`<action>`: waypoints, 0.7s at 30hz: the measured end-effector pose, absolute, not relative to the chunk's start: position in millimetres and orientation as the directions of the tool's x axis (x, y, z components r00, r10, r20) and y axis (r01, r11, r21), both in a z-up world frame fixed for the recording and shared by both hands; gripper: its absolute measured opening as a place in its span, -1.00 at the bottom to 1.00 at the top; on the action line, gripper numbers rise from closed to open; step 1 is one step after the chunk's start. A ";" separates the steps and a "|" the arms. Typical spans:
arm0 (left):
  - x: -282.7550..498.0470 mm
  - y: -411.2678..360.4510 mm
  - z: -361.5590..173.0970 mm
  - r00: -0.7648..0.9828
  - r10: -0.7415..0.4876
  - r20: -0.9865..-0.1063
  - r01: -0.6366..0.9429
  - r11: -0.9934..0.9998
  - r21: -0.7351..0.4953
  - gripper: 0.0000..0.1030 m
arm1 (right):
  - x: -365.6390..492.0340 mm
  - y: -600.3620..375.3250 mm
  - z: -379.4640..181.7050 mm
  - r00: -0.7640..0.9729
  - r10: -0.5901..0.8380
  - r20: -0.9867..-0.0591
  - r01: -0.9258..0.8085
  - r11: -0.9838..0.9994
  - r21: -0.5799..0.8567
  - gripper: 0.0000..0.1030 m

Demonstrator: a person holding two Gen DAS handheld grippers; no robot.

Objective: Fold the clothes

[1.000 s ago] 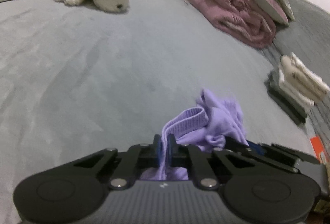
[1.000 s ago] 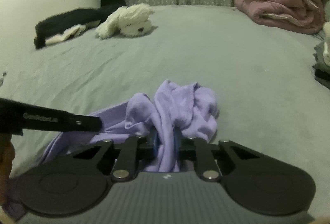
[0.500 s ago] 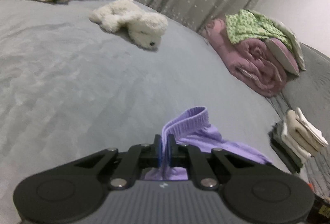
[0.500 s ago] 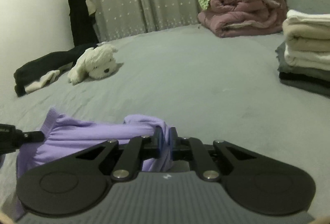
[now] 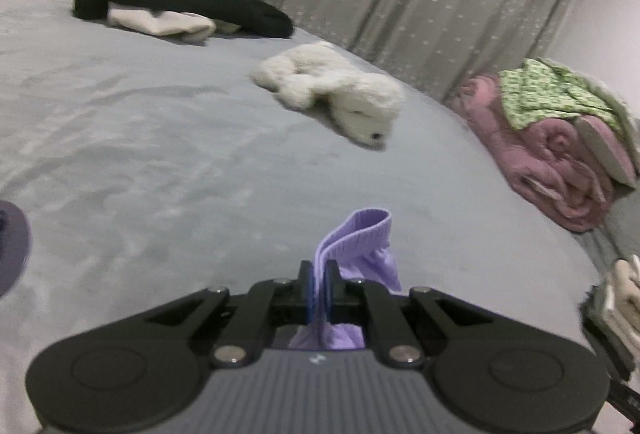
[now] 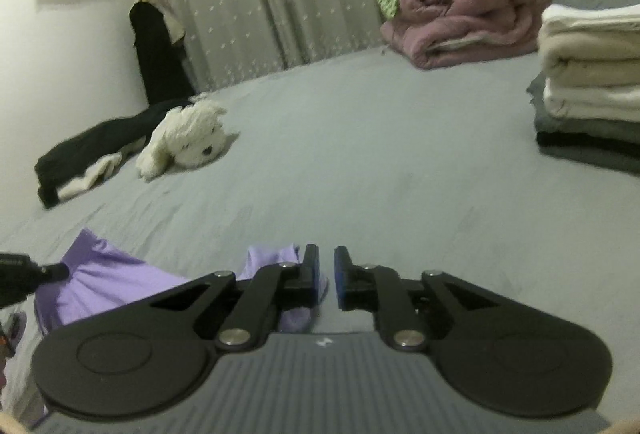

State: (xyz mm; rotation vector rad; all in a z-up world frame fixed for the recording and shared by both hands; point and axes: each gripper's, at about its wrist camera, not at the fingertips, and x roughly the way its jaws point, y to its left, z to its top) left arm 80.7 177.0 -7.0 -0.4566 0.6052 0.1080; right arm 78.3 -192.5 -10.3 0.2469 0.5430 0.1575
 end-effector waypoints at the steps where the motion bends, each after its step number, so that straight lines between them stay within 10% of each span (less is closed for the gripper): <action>1: 79.9 181.4 -7.8 0.815 -0.016 -0.579 -0.247 0.894 -0.373 -0.90 | 78.6 -192.0 -12.0 0.837 0.220 -0.501 -0.087 0.958 0.275 -0.68; 5: 78.5 194.0 -12.7 0.783 0.086 -0.617 -0.342 0.887 -0.311 -0.89 | 81.0 -189.3 -16.5 0.814 0.246 -0.526 -0.095 0.950 0.299 -0.11; 11: 77.1 207.2 -22.5 0.740 0.134 -0.660 -0.414 0.863 -0.289 -0.87 | 84.0 -180.4 -22.9 0.780 0.283 -0.559 -0.114 0.941 0.317 -0.11; 21: 69.5 207.0 -20.9 0.716 0.042 -0.697 -0.380 0.861 -0.338 -0.16 | 83.7 -159.7 -34.1 0.729 0.309 -0.612 -0.172 0.946 0.273 -0.11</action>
